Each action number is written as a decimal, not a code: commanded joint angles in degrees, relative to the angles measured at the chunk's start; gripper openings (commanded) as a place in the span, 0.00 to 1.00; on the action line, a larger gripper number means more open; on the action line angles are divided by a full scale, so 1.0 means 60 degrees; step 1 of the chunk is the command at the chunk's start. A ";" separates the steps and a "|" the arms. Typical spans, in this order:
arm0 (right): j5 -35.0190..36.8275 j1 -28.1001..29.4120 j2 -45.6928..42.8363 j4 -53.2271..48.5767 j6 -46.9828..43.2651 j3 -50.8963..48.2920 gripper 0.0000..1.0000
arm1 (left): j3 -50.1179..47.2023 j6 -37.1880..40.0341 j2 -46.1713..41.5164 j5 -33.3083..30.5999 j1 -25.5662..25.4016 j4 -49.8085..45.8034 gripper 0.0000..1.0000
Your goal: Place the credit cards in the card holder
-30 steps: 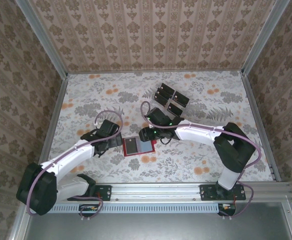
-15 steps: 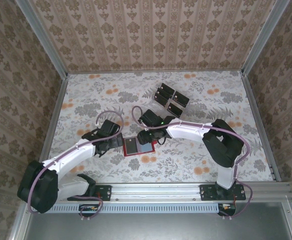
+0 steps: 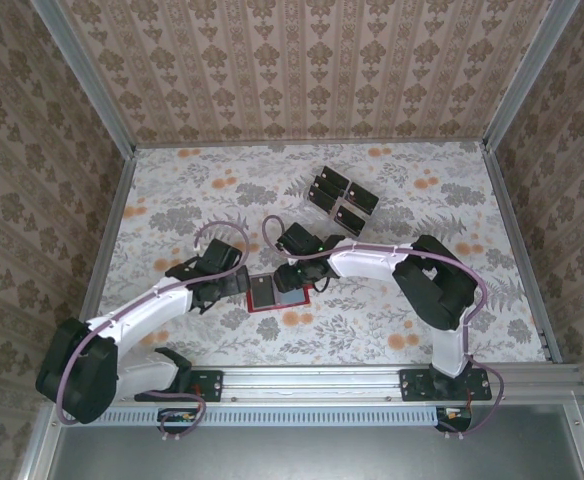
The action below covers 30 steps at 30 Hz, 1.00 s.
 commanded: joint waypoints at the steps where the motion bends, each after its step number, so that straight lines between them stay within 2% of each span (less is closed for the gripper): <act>1: -0.0706 0.0049 0.0234 0.0251 0.0740 -0.0307 0.51 | -0.0061 0.0110 -0.0113 0.0166 -0.0121 0.0195 1.00; 10: -0.1213 -0.0037 0.0361 0.1291 0.2553 -0.0703 0.51 | -0.0810 -0.0174 -0.0858 0.0158 -0.0792 0.0595 1.00; 15: -0.1352 -0.0108 0.0218 0.2013 0.3340 -0.1124 0.51 | -0.1448 -0.0561 -0.1323 -0.0003 -0.1605 0.1062 1.00; 23: -0.1454 -0.0238 0.0028 0.2467 0.4089 -0.1538 0.52 | -0.1781 -0.0453 -0.1685 -0.0563 -0.3148 0.2354 1.00; 30: -0.1642 -0.0344 0.0013 0.2719 0.4342 -0.1716 0.52 | -0.1476 0.0046 -0.1184 -0.0733 -0.3572 0.3193 1.00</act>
